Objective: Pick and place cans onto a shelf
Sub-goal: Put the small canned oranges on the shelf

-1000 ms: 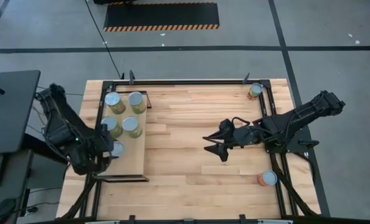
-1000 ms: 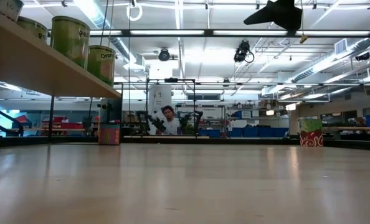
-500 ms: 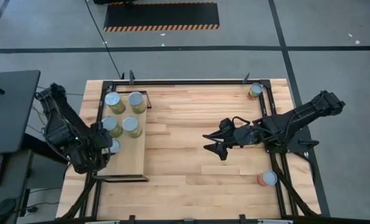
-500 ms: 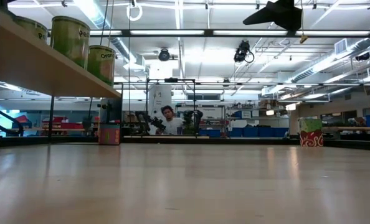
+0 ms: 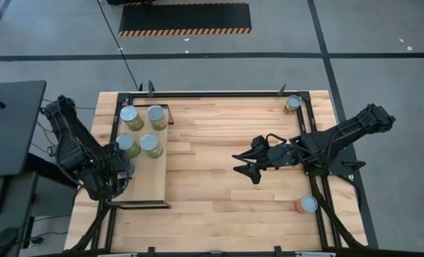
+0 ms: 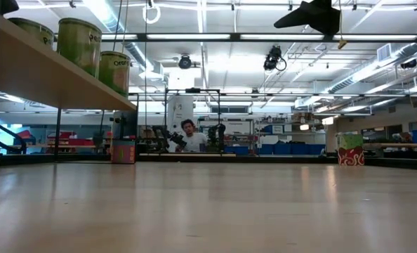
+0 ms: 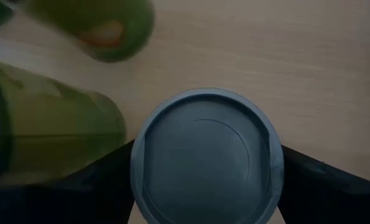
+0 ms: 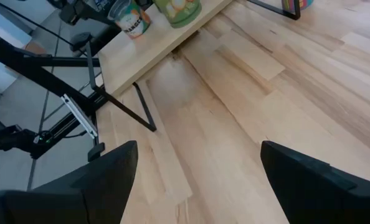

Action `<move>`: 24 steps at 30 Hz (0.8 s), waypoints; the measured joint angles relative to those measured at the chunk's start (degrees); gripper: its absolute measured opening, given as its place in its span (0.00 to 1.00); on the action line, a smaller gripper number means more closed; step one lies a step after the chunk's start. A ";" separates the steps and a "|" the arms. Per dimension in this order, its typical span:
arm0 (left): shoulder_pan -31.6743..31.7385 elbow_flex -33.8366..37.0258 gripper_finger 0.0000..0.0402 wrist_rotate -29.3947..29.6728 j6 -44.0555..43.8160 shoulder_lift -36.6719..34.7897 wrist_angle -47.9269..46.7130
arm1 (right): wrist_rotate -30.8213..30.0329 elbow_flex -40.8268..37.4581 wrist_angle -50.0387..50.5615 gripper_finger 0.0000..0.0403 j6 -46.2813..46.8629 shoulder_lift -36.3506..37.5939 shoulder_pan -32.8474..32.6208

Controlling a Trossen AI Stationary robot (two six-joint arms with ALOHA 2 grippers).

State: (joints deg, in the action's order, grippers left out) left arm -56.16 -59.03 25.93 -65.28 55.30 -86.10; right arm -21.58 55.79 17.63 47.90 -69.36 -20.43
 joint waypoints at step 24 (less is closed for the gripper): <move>3.22 -0.78 0.79 -12.31 4.48 -2.18 1.29 | 1.18 -0.02 0.02 0.86 -10.94 0.00 3.74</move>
State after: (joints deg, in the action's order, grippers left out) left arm -52.94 -59.81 13.62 -60.80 53.12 -84.81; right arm -20.40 55.77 17.65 36.95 -69.36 -16.69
